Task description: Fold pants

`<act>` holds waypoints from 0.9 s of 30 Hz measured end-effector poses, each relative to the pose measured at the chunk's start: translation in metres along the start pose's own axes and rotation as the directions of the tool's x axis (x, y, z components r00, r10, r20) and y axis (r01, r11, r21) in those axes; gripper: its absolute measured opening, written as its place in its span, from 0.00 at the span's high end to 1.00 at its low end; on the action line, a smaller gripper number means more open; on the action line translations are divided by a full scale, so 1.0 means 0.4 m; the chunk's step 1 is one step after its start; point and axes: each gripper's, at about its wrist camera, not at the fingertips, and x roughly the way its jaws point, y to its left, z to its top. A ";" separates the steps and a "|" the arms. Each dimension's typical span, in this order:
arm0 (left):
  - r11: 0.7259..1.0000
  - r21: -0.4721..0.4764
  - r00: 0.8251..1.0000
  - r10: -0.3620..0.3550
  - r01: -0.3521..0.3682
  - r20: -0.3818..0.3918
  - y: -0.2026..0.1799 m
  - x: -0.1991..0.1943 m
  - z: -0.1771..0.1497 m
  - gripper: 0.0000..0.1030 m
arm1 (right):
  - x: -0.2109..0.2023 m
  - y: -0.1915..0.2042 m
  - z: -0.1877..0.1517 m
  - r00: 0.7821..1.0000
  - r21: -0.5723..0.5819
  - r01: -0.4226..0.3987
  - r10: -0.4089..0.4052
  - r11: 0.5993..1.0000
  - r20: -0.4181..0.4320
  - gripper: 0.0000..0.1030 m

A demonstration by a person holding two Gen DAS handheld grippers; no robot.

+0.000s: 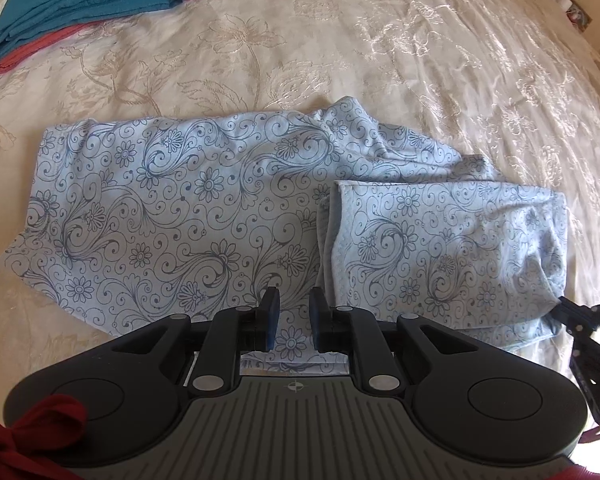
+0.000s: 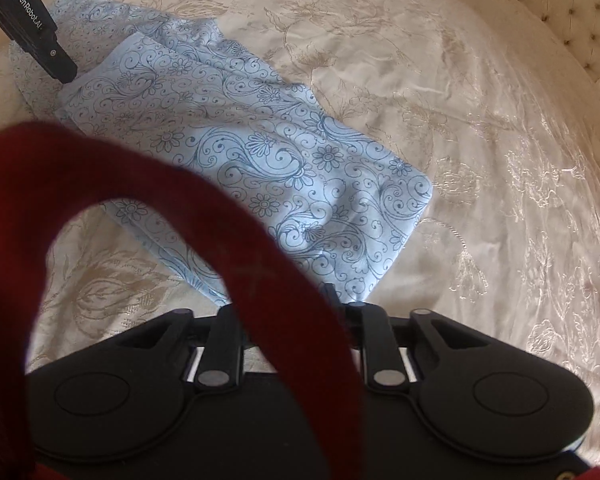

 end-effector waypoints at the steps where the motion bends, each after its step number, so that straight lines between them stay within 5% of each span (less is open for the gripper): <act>1: 1.000 0.001 1.000 0.004 -0.004 0.002 0.003 -0.002 -0.002 0.85 | -0.010 -0.014 -0.006 1.000 0.033 0.011 -0.012 0.999 0.004 0.94; 6: 1.000 -0.018 1.000 0.018 -0.018 0.016 0.030 -0.015 -0.006 0.85 | -0.017 -0.082 -0.023 0.999 0.181 -0.033 0.035 0.983 -0.003 0.92; 9: 0.999 -0.038 0.999 0.033 -0.032 0.028 0.054 -0.026 -0.007 0.83 | -0.021 -0.095 -0.029 0.996 0.222 -0.090 0.091 0.971 0.006 0.76; 12: 0.998 -0.064 0.998 0.032 -0.028 0.056 0.088 -0.045 -0.009 0.74 | -0.054 -0.111 -0.035 0.988 0.290 -0.151 0.141 0.945 0.057 0.65; 16: 0.993 -0.111 0.996 0.046 -0.038 0.070 0.140 -0.059 -0.012 0.71 | -0.079 -0.137 -0.007 0.971 0.390 -0.234 0.192 0.891 0.145 0.65; 27: 0.991 -0.133 0.998 0.024 -0.015 0.064 0.192 -0.074 -0.022 0.71 | 0.024 -0.218 0.071 0.992 0.505 -0.126 0.110 0.854 0.060 0.65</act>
